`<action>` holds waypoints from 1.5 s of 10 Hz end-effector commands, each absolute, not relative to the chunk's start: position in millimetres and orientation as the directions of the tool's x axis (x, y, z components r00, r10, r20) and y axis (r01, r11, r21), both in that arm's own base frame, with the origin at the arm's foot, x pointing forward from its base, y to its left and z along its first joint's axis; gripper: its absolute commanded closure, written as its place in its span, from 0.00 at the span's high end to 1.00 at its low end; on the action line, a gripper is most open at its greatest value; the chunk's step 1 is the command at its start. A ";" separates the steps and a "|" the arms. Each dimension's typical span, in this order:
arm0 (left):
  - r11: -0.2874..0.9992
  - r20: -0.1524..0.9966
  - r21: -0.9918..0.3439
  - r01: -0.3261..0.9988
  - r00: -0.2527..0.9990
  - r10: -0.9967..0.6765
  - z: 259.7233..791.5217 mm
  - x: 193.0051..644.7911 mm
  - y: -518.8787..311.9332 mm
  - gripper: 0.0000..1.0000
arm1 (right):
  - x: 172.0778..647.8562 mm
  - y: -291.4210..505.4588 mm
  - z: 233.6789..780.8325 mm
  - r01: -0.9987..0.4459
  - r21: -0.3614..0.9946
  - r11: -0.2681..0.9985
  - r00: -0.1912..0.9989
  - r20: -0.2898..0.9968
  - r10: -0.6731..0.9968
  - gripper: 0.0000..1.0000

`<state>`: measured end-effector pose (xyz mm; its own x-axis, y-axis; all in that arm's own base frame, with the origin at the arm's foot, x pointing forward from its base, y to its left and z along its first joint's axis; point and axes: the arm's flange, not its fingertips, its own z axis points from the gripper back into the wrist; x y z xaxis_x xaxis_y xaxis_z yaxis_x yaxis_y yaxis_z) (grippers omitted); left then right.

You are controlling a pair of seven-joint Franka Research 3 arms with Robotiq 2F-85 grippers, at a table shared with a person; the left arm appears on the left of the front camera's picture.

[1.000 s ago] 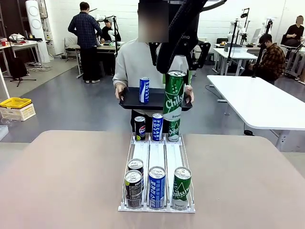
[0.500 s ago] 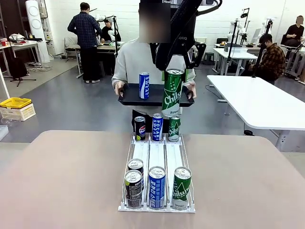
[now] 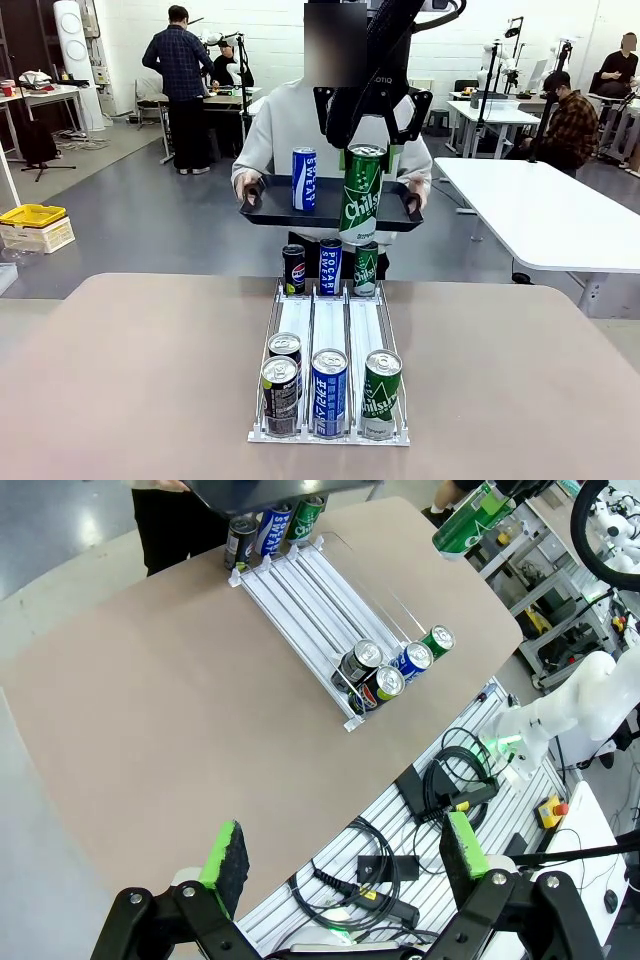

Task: Retrieve and hand over the desired beverage to the person.
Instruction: Place the picked can on the Handle tray extended by the person.

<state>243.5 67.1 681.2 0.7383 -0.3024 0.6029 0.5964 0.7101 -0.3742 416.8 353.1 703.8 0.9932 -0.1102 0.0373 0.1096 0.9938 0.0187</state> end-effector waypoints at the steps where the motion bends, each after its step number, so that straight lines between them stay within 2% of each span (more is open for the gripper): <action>1: 0.705 0.613 -0.371 0.604 0.730 -0.302 681.4 244.2 67.2 1.00 | 412.2 350.5 706.7 0.121 0.021 0.992 0.992 0.039 -0.122 0.48; 9: 0.705 0.613 -0.371 0.604 0.730 -0.302 681.4 244.2 67.2 1.00 | 412.2 350.5 706.7 0.121 0.021 0.992 0.992 0.039 -0.122 0.48; 10: 0.705 0.613 -0.371 0.604 0.730 -0.302 681.4 244.2 67.2 1.00 | 416.8 353.1 703.8 0.110 0.019 0.994 0.993 0.037 -0.110 0.58; 12: 0.705 0.613 -0.371 0.604 0.730 -0.302 681.4 244.2 67.2 1.00 | 452.9 346.1 714.5 0.112 0.083 0.990 0.994 -0.003 -0.112 0.58; 15: 0.705 0.613 -0.371 0.604 0.730 -0.302 681.4 244.2 67.2 1.00 | 498.6 339.3 718.7 0.154 0.088 0.984 0.988 0.000 -0.155 0.58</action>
